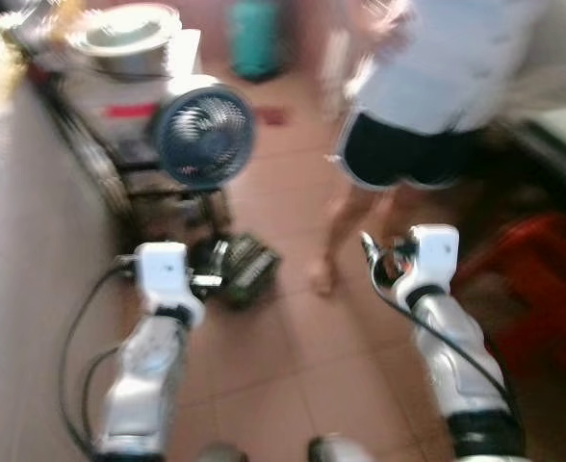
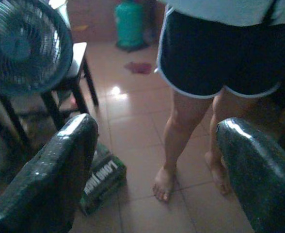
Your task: Setting the table
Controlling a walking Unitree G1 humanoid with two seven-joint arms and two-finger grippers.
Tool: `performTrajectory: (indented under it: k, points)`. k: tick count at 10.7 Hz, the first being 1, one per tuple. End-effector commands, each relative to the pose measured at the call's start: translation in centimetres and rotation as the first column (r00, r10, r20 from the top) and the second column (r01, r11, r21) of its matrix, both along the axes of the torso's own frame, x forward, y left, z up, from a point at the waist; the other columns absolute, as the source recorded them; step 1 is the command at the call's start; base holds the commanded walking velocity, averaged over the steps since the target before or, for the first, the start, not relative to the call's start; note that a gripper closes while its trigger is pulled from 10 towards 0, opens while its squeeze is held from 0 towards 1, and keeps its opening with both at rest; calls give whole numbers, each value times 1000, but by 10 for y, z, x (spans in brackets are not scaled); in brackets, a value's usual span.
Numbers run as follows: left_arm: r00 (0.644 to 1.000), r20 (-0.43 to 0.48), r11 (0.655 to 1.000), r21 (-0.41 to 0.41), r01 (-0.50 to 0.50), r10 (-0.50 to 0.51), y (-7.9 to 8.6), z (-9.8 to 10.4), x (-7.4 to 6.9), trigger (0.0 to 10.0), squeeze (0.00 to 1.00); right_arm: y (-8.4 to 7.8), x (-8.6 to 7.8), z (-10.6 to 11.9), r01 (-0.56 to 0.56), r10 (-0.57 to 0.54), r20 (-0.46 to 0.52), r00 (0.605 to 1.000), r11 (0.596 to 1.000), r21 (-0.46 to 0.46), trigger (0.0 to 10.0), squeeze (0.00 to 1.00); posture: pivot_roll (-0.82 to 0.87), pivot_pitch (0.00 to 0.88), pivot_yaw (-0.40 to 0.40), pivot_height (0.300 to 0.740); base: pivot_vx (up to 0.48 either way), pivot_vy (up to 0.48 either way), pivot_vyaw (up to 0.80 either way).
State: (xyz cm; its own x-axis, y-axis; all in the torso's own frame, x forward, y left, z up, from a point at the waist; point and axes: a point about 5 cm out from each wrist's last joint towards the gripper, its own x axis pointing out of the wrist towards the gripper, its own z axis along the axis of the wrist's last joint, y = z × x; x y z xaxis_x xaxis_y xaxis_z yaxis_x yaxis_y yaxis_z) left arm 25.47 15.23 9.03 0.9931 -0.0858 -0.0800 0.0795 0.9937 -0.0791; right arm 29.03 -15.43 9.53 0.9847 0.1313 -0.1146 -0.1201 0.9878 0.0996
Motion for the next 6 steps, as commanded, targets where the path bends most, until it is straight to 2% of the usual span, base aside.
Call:
performTrajectory:
  k: [1, 4, 6]
  points:
    - [999, 32, 1000, -1, 23, -23, -4, 6, 0, 10000, 0, -3, -1, 0, 5, -5, -7, 1000, 1000, -5, 10000, 0, 25, 65, 38, 740, 0, 0, -800]
    - [998, 3, 998, -14, 56, -55, -3, 1, -8, 10000, 0, -5, -8, 0, 25, -25, -5, 1000, 1000, -8, 10000, 0, 23, 67, 42, 740, 0, 0, -800]
    - [997, 19, 998, 11, 68, -68, -6, 4, -6, 10000, 0, -4, -9, 1, 27, -27, -3, 1000, 1000, -7, 10000, 0, 22, 68, 43, 740, 0, 0, -800]
